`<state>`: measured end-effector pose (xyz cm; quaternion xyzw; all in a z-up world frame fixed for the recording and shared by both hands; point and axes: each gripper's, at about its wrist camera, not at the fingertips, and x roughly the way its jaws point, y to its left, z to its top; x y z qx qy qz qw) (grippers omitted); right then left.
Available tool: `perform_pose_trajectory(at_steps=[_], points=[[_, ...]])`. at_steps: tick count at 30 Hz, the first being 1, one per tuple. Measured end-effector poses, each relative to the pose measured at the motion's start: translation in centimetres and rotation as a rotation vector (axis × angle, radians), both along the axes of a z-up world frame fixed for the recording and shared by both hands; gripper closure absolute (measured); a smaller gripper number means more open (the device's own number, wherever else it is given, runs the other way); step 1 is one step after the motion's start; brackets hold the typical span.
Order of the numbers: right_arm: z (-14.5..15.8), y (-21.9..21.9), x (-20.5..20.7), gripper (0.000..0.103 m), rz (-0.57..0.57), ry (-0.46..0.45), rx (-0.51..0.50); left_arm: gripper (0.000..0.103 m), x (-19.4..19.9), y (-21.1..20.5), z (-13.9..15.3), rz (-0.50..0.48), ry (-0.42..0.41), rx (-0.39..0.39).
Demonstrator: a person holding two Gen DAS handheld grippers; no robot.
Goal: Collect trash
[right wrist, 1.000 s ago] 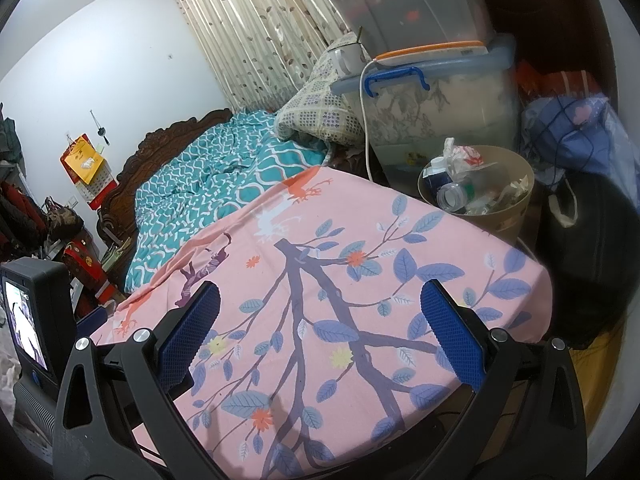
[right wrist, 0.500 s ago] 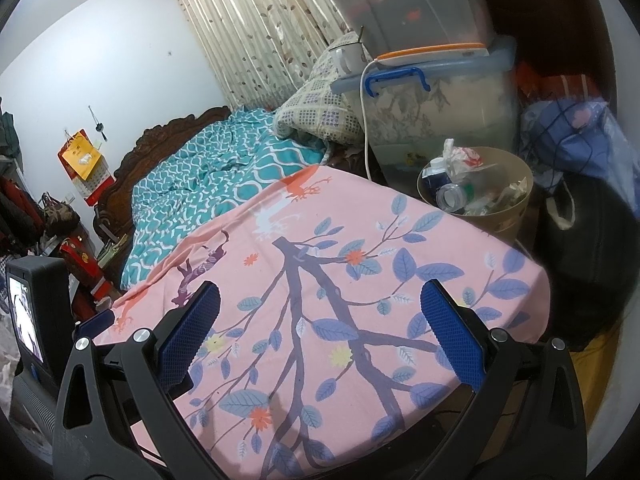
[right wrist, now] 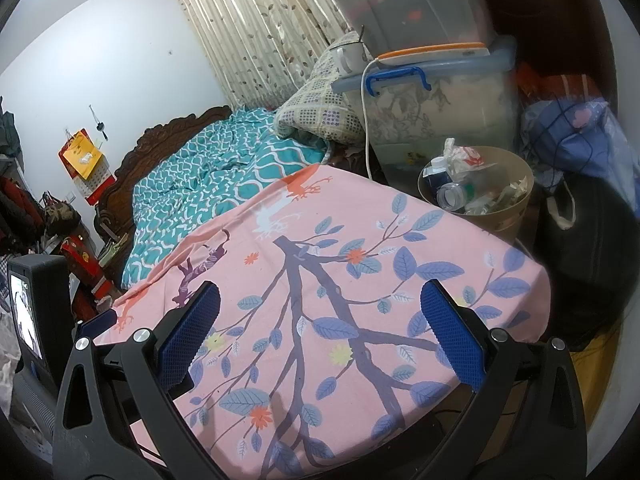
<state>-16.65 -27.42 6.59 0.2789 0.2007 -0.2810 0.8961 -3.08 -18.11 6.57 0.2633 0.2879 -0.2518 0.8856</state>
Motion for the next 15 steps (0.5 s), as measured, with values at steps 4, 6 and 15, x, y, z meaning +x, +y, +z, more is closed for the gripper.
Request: perform_pose_trajectory(at_steps=[4,6,15], points=[[0.08,-0.21,0.03,0.004,-0.002,0.0,0.001,0.009,-0.22,-0.15,-0.06,-0.007,0.001,0.004],[0.09,-0.31,0.06,0.004,-0.002,0.0,0.001,0.009,-0.39,-0.27,-0.1,-0.015,0.0,0.006],[0.14,-0.36,0.07,0.004,-0.001,0.001,0.003,0.009,-0.11,-0.26,-0.16,-0.012,0.019,0.002]])
